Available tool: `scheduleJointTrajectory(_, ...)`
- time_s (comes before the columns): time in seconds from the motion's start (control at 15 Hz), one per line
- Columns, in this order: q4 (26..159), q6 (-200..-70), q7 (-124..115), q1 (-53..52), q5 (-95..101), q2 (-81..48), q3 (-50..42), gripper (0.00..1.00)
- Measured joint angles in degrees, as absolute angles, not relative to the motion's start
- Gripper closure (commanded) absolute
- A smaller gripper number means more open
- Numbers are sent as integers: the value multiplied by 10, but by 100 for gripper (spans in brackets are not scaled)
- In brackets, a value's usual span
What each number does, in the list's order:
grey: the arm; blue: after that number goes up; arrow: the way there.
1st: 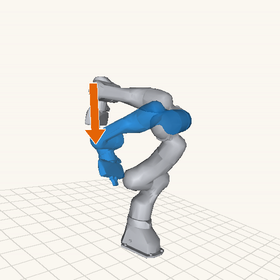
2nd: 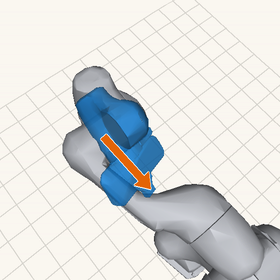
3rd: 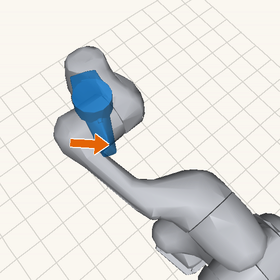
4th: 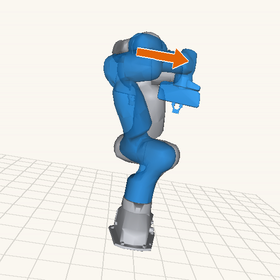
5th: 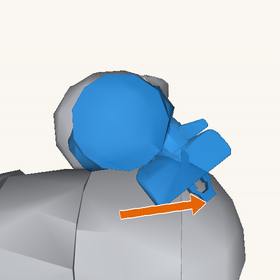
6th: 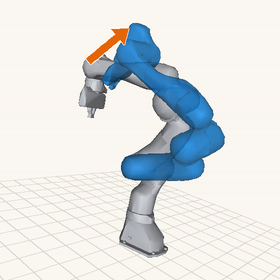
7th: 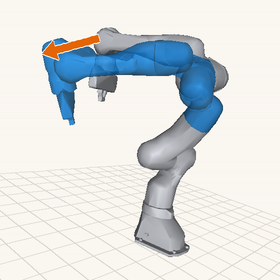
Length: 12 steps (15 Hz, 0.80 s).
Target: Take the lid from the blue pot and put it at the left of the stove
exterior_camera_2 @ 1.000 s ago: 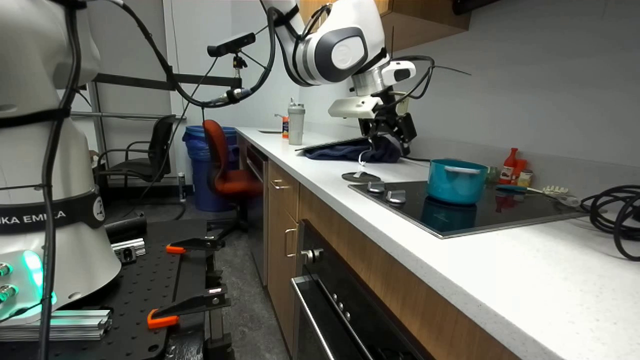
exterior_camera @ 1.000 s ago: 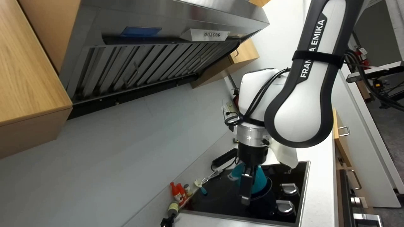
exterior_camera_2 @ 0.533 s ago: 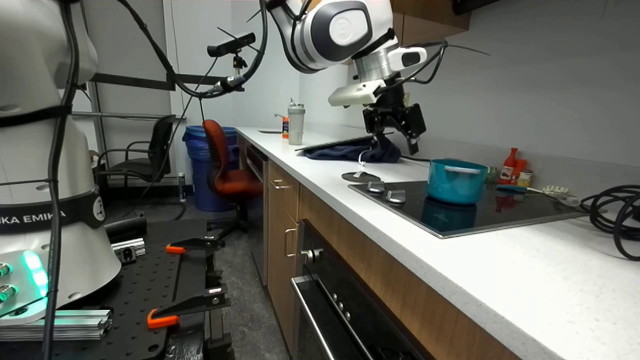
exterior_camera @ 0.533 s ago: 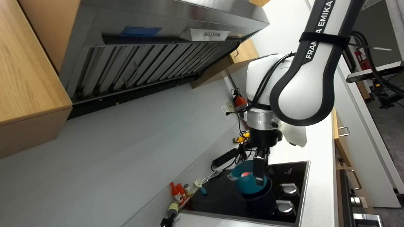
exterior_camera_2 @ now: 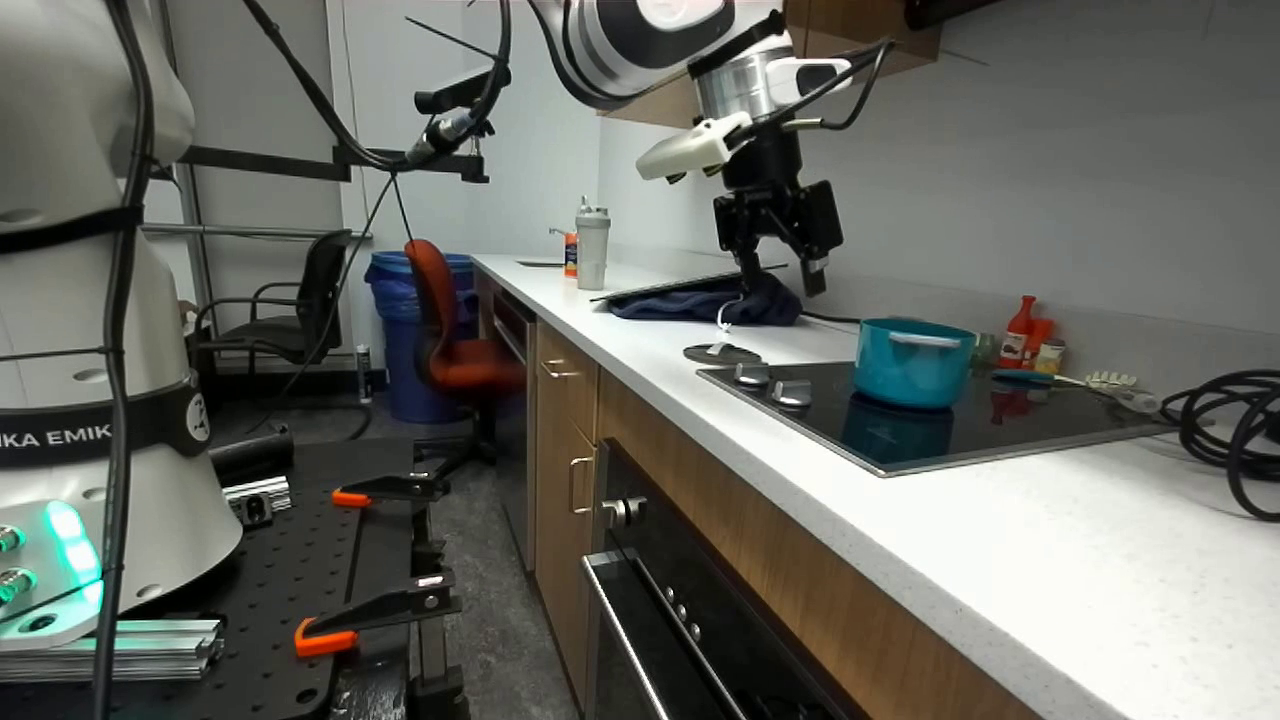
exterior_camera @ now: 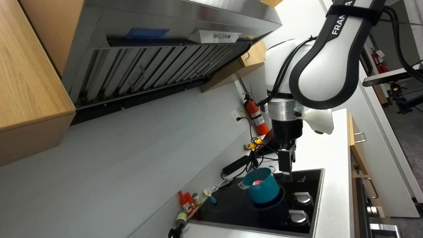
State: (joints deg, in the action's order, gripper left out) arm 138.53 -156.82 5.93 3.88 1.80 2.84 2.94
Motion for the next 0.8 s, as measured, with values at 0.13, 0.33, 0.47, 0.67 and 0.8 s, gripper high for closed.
scheduleJointTrajectory(0.13, 1392, -1548, 57, 39, 18, 47, 23, 0)
scheduleJointTrajectory(0.33, 1400, -1514, 54, 39, 18, 73, 12, 0)
scheduleJointTrajectory(0.47, 1403, -1493, 52, 39, 18, 88, 5, 0)
scheduleJointTrajectory(0.67, 1411, -1467, 50, 39, 18, 109, -5, 0)
scheduleJointTrajectory(0.8, 1416, -1452, 49, 40, 18, 123, -11, 0)
